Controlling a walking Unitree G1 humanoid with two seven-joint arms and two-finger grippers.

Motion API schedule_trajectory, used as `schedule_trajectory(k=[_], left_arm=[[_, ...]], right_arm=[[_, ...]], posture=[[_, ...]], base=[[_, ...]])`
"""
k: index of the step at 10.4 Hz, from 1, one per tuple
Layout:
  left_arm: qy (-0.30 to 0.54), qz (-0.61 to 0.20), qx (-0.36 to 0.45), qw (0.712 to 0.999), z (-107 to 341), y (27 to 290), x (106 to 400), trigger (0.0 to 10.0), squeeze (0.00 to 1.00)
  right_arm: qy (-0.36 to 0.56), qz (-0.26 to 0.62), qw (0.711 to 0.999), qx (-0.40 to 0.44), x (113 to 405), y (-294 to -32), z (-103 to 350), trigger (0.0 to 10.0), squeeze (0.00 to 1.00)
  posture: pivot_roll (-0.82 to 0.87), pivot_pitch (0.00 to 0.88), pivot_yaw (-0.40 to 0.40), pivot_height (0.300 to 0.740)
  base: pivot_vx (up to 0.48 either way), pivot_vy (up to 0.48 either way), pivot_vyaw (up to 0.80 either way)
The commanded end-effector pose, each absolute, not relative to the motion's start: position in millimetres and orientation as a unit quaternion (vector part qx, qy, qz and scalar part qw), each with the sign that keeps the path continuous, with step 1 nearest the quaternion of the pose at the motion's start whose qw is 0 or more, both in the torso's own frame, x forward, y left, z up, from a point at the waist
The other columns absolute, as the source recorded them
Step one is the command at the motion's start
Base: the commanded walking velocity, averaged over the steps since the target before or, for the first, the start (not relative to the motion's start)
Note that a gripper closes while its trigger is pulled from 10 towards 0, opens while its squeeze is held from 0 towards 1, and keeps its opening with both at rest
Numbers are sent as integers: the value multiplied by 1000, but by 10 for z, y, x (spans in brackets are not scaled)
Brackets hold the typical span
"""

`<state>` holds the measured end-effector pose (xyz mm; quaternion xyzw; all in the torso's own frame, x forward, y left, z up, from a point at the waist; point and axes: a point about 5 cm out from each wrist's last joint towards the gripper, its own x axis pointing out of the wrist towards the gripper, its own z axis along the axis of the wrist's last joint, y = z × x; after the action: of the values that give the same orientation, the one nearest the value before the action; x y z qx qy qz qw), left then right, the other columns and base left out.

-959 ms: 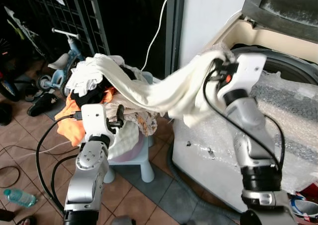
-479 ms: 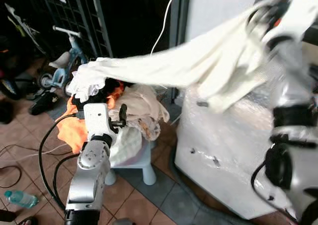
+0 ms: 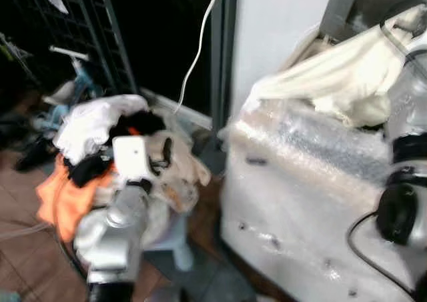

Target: Clothes washing

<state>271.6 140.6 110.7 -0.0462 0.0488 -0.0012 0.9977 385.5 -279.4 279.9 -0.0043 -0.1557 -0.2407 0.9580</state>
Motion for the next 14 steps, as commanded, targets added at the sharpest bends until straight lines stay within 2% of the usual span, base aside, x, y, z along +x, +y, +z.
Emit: schedule_trajectory(k=[1,3,4,5,6,7,8,9,12,14], left_arm=[[58,0,-48,997,1083,1420,2705,10000,0],[61,-3,-48,997,1074,1403,2704,10000,0],[65,-5,-51,997,1067,1396,2705,10000,0],[66,-5,-51,996,1065,1393,2706,10000,0],[67,-3,-51,996,1060,1396,2707,10000,0],[68,-6,-49,996,1057,1390,2708,10000,0],[68,-9,-48,996,1055,1381,2711,10000,0],[69,-11,-48,996,1054,1372,2712,10000,0],[71,-2,-46,996,1055,1396,2686,10000,0],[75,-3,-47,996,1048,1398,2672,10000,0]], right_arm=[[-128,-245,961,-11,3825,-2809,2617,10000,0],[-76,-190,978,-35,3803,-2638,2280,10000,0],[27,-167,985,-22,3735,-2537,1834,10000,1000],[60,-168,984,-22,3667,-2519,1671,10000,1000],[26,-163,985,-52,3652,-2473,1779,10000,1000],[-56,-125,986,-98,3676,-2349,2020,10000,1000],[-107,-54,988,-96,3698,-2129,2168,10000,1000],[-117,10,988,-101,3694,-1906,2179,10000,1000],[-37,114,989,-89,3766,-1521,1970,10000,1000],[15,117,990,-76,3887,-1411,1902,10000,1000]], posture=[[-53,0,23,740],[-53,0,23,740],[-60,0,19,740],[-59,0,17,740],[-61,0,19,740],[-60,0,20,740],[-62,0,21,740],[-59,0,15,740],[-39,0,12,740],[-35,0,5,740]], base=[[0,0,0],[0,0,0],[0,0,0],[0,0,0],[0,0,0],[0,0,0],[0,0,0],[0,0,0],[0,0,0],[0,0,0]])
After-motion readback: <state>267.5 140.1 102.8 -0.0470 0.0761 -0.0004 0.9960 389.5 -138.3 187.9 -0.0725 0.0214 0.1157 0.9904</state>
